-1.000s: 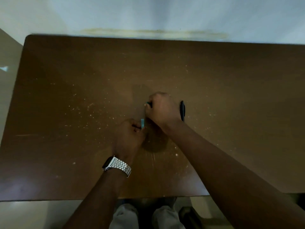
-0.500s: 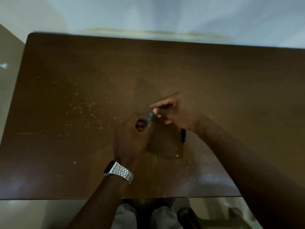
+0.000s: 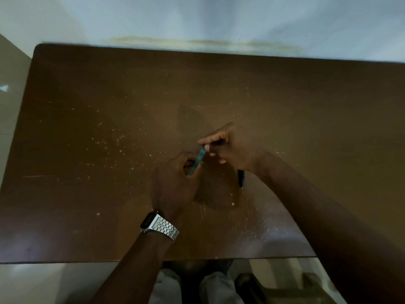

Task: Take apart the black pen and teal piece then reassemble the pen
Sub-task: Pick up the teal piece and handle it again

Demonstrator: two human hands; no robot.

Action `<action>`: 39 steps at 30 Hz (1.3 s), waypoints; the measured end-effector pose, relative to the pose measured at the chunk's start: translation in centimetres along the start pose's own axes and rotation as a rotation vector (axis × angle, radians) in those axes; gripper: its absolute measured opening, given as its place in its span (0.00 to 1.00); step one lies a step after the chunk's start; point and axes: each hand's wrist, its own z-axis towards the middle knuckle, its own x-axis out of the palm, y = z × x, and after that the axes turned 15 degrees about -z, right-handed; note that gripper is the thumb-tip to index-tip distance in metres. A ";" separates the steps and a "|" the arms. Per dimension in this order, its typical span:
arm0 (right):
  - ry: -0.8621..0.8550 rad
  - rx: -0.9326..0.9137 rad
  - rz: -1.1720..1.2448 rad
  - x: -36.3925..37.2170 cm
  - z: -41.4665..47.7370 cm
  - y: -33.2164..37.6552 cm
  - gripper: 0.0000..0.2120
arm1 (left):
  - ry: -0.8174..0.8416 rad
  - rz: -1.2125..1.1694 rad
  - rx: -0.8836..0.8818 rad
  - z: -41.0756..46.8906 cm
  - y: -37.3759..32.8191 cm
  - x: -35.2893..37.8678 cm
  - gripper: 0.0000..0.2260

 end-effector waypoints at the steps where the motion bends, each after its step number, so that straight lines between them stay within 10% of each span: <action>1: -0.002 -0.007 0.002 -0.1 0.0 0.0 0.11 | 0.000 0.006 0.007 0.0 0.0 0.0 0.10; 22: 0.097 -0.088 -0.309 -1.0 0.9 1.0 0.12 | 0.018 -0.077 -0.037 -0.5 -0.1 0.5 0.08; 33: -0.123 0.350 0.489 2.1 1.2 -0.3 0.08 | 0.021 -0.248 -0.207 1.2 0.5 2.6 0.08; 39: -0.195 0.425 0.427 2.9 2.7 -1.4 0.05 | 0.089 -0.281 -0.240 2.4 1.2 4.4 0.09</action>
